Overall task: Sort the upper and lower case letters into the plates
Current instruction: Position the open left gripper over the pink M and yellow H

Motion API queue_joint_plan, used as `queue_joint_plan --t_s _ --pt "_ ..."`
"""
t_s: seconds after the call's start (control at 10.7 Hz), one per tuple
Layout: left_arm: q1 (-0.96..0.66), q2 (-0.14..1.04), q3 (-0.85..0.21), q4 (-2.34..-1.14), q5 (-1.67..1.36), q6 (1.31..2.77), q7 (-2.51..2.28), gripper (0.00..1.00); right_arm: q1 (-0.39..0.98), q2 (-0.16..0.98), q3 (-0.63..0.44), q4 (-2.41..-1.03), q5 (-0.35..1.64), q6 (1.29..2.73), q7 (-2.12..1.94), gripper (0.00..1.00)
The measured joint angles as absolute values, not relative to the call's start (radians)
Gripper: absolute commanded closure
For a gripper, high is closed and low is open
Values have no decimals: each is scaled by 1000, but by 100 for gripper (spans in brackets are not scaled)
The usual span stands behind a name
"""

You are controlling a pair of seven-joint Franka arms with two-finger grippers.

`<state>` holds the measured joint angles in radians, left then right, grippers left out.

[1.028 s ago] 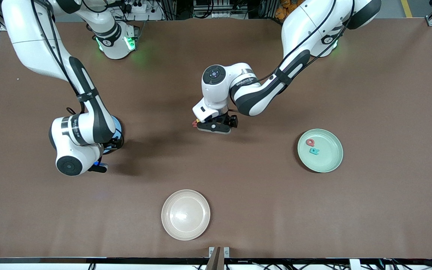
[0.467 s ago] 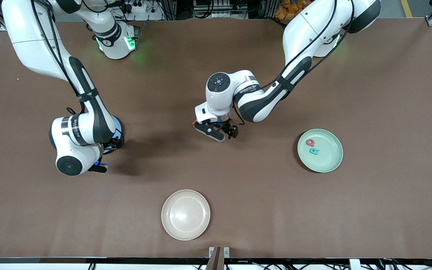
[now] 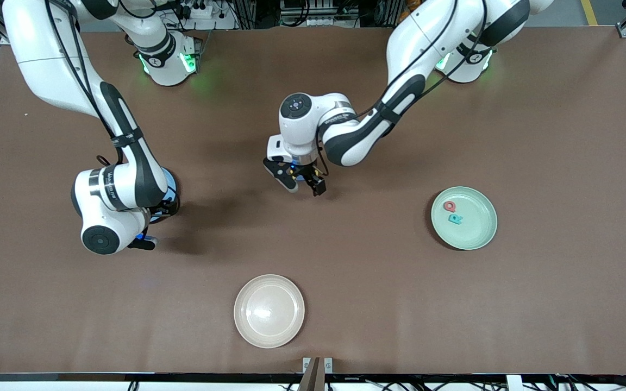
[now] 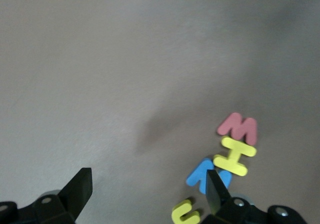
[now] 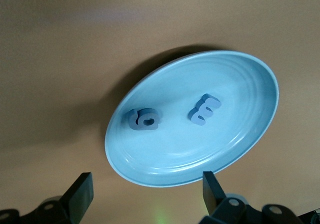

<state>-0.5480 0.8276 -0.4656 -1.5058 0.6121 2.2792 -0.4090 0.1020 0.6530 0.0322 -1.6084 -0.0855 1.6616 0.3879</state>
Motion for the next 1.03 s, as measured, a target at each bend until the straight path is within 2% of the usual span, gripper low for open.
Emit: queue_joint_plan --t_s 1.03 --pt "-508 828 -464 -1484 539 2319 -312 0 102 653 32 -1608 -85 1663 388 4"
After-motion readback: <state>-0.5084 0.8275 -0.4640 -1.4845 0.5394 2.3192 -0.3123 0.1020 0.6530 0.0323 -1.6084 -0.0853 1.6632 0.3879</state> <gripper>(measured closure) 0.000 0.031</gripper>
